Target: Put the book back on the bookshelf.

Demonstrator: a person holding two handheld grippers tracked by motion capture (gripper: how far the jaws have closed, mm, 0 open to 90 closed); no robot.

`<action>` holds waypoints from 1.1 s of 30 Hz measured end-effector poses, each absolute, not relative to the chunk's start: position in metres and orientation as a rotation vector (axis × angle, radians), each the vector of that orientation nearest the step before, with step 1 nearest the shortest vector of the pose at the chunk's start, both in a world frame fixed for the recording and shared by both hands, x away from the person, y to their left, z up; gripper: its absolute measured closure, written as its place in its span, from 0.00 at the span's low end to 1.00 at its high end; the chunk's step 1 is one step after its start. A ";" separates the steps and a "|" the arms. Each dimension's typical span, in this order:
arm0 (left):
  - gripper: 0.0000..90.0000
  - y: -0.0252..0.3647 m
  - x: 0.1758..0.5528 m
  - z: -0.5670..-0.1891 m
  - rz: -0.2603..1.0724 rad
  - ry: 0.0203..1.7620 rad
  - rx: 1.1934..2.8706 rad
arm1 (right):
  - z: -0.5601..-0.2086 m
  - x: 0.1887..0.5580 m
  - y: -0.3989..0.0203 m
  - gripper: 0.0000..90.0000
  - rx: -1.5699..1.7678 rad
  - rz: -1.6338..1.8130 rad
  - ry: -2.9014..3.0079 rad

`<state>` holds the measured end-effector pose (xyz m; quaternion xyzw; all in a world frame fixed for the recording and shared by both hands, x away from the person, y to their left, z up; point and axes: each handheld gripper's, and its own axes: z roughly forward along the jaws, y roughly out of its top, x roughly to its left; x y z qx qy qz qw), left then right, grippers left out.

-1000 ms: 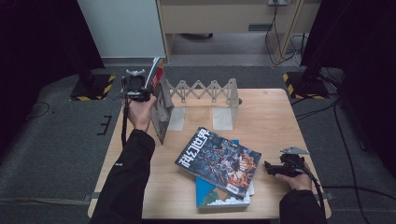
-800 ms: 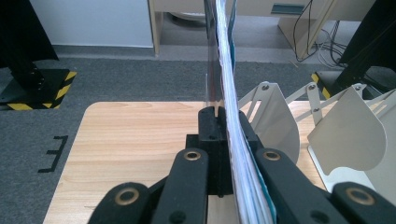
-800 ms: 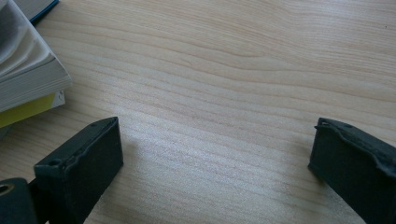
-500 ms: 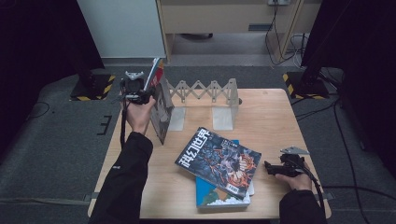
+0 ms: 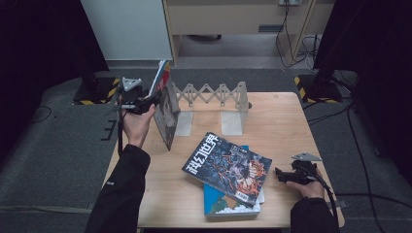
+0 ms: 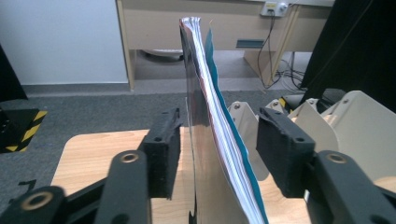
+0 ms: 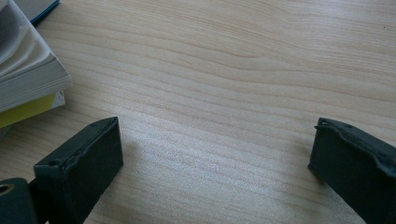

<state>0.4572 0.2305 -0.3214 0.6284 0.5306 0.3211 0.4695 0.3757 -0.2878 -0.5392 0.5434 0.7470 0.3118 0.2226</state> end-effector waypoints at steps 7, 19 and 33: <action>0.45 0.240 0.432 -0.322 0.757 1.238 1.537 | -0.539 0.376 -0.288 0.03 1.502 0.862 2.064; 0.38 0.258 0.386 -0.347 0.708 1.186 1.540 | -0.540 0.378 -0.286 0.00 1.513 0.850 2.053; 0.33 0.253 0.364 -0.406 0.597 1.234 1.620 | -0.527 0.381 -0.284 0.12 1.564 0.748 2.066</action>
